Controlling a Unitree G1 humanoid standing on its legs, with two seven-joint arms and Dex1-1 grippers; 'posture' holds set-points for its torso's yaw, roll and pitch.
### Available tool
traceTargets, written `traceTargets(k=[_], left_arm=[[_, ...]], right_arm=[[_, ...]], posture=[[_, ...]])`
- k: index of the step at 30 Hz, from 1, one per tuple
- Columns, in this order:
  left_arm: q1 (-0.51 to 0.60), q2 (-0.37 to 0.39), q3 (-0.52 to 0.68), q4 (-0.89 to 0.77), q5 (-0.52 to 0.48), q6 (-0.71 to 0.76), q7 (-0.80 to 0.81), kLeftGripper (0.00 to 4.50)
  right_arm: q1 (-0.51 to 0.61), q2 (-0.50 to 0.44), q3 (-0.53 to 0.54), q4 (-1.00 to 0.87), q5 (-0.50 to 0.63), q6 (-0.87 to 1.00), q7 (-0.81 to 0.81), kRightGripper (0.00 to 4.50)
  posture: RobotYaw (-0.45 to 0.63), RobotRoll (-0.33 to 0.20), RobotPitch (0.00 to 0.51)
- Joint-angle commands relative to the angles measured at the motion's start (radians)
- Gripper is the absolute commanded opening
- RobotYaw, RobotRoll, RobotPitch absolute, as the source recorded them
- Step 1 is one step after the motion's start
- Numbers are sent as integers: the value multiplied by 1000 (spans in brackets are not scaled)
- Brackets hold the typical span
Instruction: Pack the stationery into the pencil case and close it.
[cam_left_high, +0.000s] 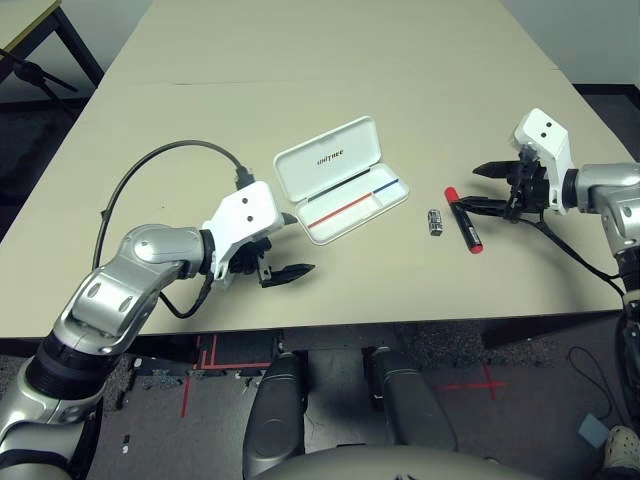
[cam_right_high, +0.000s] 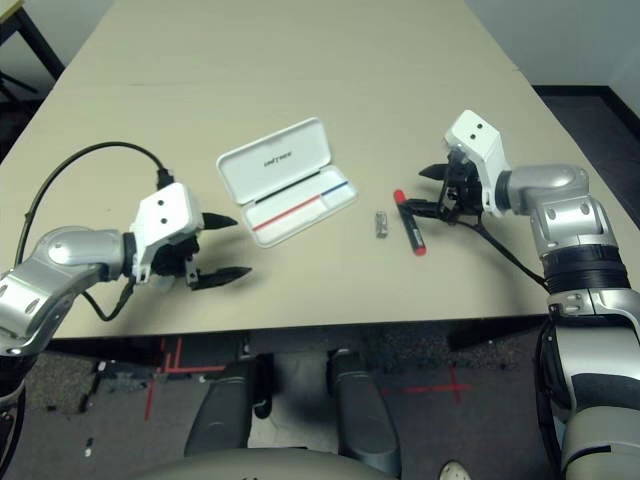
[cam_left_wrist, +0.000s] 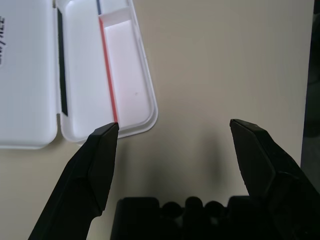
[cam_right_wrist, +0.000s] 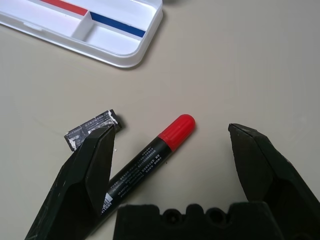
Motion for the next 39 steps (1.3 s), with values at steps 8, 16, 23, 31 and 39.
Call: traceTargets(k=[8,16,23,31,39], left_arm=[[-111,-87,-148,137,112,-28,-30,4474],[-170,-153,-186,231,155,-50,-56,4474],[-183,-171,-205,290,187,-57,-85,4474],[-190,-186,-229,308,215,-53,-122,4474],[-212,-187,-251,347,247,-49,-150,3144]], right_arm=[[31,-18,-5,-23,-10,-3,-7,4500],[48,-24,-14,-44,-7,3,-21,4500],[60,-23,-18,-56,-5,6,-39,4500],[58,-19,-19,-51,-5,1,-56,4500],[61,-15,-24,-53,-4,-3,-80,4500]], posture=[[-12,0,167],[-29,0,169],[-37,0,171],[-42,0,172],[-52,0,173]])
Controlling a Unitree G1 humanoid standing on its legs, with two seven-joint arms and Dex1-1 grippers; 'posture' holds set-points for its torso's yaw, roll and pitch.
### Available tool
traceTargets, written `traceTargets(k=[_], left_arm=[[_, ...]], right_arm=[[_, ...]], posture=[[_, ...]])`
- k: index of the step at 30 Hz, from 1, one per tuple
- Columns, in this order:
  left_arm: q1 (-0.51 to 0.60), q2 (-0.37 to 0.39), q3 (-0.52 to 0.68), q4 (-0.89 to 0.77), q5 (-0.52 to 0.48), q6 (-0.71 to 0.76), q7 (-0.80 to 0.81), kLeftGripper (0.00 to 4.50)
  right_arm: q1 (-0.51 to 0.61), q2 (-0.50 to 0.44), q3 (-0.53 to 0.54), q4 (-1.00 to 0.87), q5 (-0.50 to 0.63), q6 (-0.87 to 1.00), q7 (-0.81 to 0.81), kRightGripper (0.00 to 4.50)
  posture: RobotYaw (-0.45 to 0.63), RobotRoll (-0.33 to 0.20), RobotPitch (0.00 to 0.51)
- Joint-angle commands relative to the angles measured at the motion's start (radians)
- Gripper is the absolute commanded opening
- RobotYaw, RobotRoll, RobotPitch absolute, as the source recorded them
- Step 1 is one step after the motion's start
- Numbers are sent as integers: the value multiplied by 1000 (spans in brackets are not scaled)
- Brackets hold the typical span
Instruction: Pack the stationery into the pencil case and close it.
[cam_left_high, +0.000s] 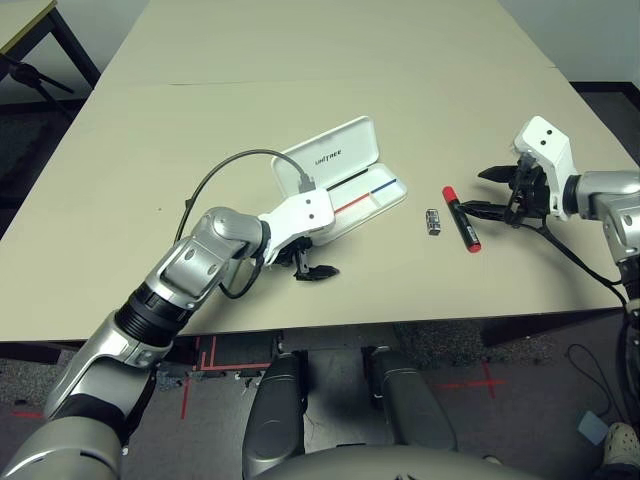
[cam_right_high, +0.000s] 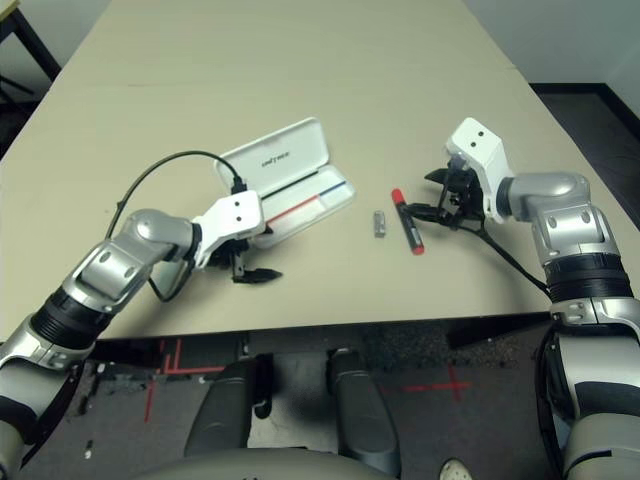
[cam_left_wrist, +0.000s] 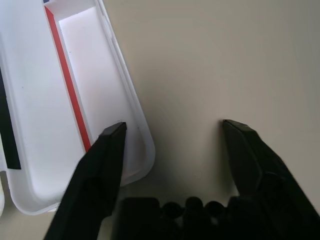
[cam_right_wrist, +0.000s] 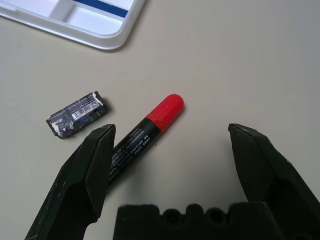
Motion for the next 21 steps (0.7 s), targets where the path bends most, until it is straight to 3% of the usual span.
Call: traceTargets(k=[1,8,21], left_arm=[[-4,1,-35,35,25,8,-27,2730],[-18,11,-36,49,38,-7,-53,13],[-23,120,-30,31,96,-116,-163,13]], right_arm=[[15,-2,-17,-16,4,-5,-9,4500],[25,1,-19,-19,7,-8,-21,4500],[22,16,-12,-12,3,-12,-22,4500]], posture=[[-52,0,173],[-54,0,174],[-37,0,175]])
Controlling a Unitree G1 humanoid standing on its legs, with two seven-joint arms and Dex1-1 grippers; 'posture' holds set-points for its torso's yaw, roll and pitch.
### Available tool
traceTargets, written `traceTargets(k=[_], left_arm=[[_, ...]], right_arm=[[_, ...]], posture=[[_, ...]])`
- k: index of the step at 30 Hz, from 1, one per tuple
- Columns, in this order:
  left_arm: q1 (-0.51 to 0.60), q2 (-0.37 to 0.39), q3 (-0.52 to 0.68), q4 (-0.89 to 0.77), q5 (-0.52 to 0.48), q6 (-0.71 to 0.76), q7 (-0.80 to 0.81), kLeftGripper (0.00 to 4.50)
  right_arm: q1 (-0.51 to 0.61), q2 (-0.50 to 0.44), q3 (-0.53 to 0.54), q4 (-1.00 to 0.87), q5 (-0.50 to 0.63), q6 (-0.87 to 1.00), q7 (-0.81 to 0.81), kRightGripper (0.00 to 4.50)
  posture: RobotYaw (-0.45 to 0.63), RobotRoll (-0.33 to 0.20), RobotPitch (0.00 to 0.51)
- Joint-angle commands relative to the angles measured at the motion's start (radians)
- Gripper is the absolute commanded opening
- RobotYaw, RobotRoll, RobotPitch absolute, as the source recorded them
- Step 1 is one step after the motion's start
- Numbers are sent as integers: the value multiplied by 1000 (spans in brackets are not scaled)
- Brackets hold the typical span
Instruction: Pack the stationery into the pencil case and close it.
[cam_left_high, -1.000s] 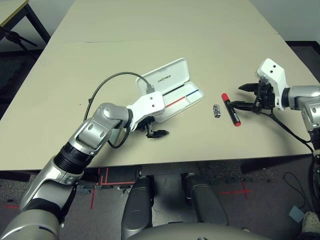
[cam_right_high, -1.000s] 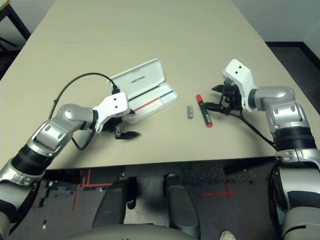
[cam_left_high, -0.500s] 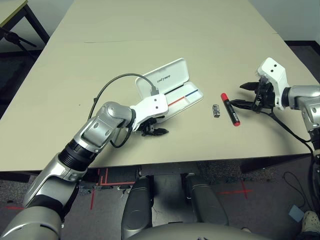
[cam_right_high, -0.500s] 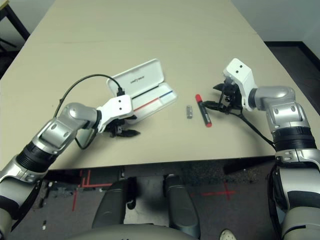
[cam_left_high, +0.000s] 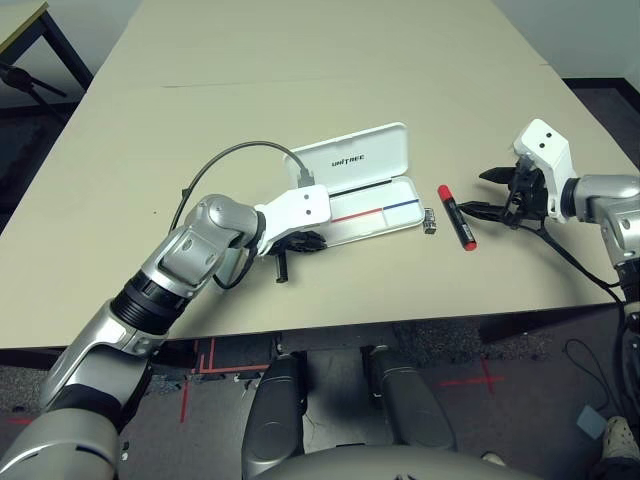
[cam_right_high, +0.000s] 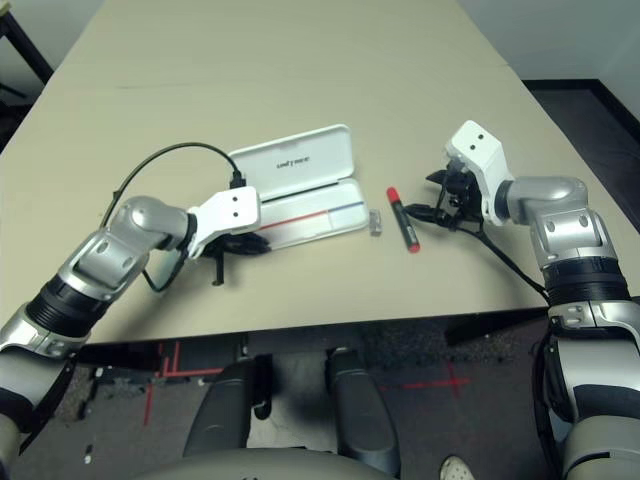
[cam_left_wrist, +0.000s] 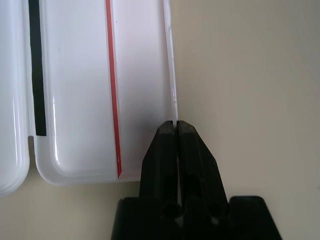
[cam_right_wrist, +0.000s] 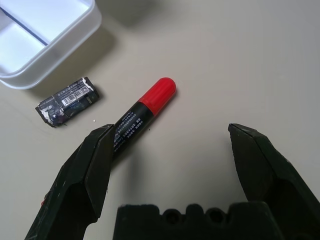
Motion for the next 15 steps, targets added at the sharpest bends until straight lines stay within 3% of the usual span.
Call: traceTargets(k=[1,10,15], left_arm=[[17,47,-21,-20,33,-9,-46,13],[66,146,-3,-189,19,42,-95,13],[97,163,5,-240,9,59,-95,13]], right_arm=[[3,8,-8,-3,2,-11,-2,4500],[-9,32,5,27,-10,-30,-3,4500],[-23,44,12,48,-19,-41,1,4500]], posture=[[-37,0,175],[-10,0,180],[5,0,183]])
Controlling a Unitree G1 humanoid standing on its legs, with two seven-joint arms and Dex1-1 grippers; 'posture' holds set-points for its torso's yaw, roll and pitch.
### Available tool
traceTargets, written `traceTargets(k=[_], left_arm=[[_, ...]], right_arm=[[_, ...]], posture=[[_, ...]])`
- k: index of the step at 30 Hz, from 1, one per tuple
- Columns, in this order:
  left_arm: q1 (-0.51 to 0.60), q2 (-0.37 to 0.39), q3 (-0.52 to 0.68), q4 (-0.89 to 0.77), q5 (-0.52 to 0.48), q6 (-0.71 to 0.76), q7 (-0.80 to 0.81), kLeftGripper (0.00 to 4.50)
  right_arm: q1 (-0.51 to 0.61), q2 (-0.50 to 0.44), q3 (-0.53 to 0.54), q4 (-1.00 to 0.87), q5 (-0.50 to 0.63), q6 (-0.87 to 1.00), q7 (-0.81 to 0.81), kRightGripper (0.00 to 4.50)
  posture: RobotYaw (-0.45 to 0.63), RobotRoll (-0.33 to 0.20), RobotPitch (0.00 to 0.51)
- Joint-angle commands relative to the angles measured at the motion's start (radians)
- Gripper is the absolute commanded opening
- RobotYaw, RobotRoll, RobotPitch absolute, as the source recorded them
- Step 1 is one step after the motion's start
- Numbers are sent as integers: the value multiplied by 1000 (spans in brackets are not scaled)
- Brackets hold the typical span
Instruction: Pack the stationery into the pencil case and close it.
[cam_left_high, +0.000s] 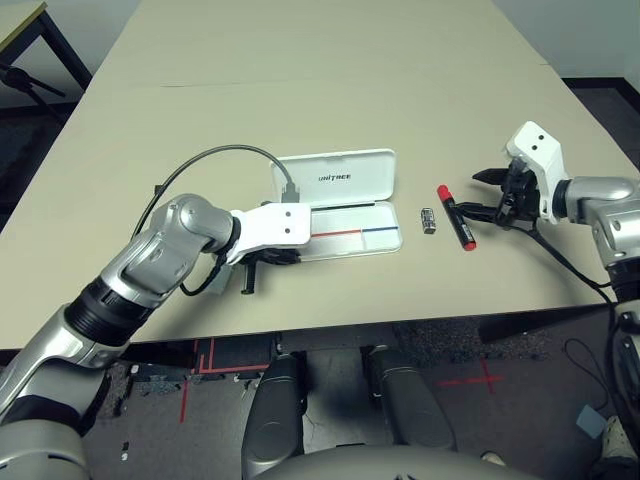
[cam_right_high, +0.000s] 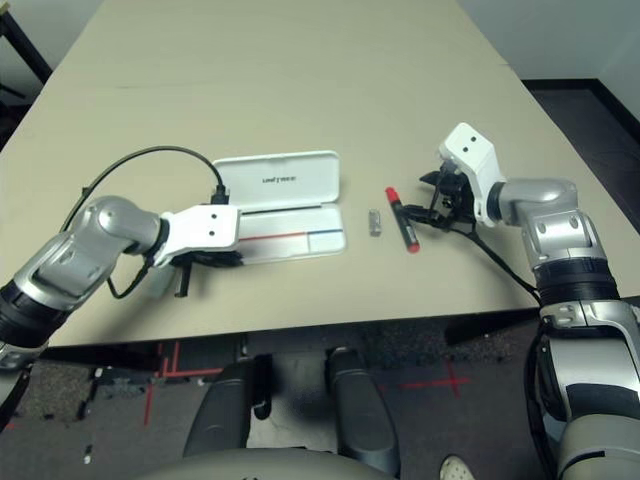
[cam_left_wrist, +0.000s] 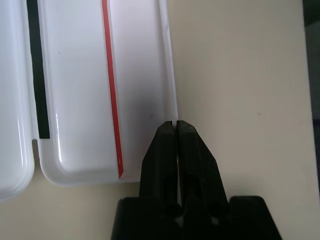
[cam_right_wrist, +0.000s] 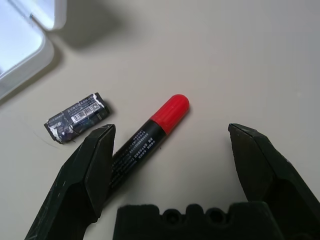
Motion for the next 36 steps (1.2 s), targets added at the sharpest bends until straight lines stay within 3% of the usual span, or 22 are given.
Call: traceTargets(k=[1,12,24,36], left_arm=[[24,8,8,-32,-4,9,-10,13],[53,-8,24,-52,-6,42,22,13],[81,29,97,-153,-67,107,18,4471],[130,92,226,-181,-107,82,44,4471]], right_arm=[[-12,5,7,27,-12,-14,6,4500],[-21,11,15,46,-22,-30,13,4500],[-21,22,14,49,-28,-35,16,4500],[10,-38,-34,-96,33,58,62,4500]], posture=[[5,0,183],[7,0,184],[17,0,176],[7,0,182]])
